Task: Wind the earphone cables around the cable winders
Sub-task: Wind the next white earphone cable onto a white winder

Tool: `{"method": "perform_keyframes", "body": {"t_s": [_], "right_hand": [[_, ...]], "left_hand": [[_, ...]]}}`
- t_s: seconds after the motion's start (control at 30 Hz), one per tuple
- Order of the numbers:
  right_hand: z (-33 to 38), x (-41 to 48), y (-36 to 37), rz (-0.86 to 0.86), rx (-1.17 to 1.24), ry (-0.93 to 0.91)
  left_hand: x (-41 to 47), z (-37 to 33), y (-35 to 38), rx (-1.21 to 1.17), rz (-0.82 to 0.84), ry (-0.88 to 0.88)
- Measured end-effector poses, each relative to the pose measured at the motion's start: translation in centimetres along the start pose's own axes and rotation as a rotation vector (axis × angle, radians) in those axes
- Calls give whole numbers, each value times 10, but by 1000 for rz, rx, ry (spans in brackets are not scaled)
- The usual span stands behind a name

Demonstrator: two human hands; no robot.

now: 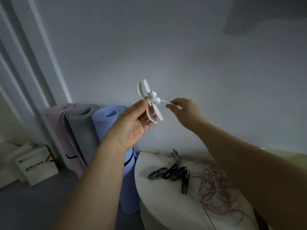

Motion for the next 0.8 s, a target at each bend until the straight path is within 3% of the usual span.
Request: {"method": "perform_keyframes", "body": {"t_s": [0.13,0.23,0.37,0.5,0.6,0.8], "right_hand": [[19,5,-22,-235,-231,-486],[31,-1,-36,-298,-375,-568],[17,-10,-40,-191,-407,-407],[-31,-37,-30,162,-412,71],[-66,-69,-15,400,-285,301],[-116,-103,9,429,-332,289]], "left_hand": [[-2,-9,4,-58,-25,32],[-4,-7,8,-24,-28,26],[-7,8,13,38,-65,-25],[-16,36,14,59,-127,-130],[-26,68,17,65,-120,-258],[-37,123,15,-42,-125,-427]]}}
Point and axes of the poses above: each hand's wrist, its own x-axis towards the middle knuckle, its own y-axis out of the palm, z = x × y, the point moved 2 cm from there along x, towards the middle knuckle, and after that the axes turned 11 degrees about x, right-handed, at the moved point
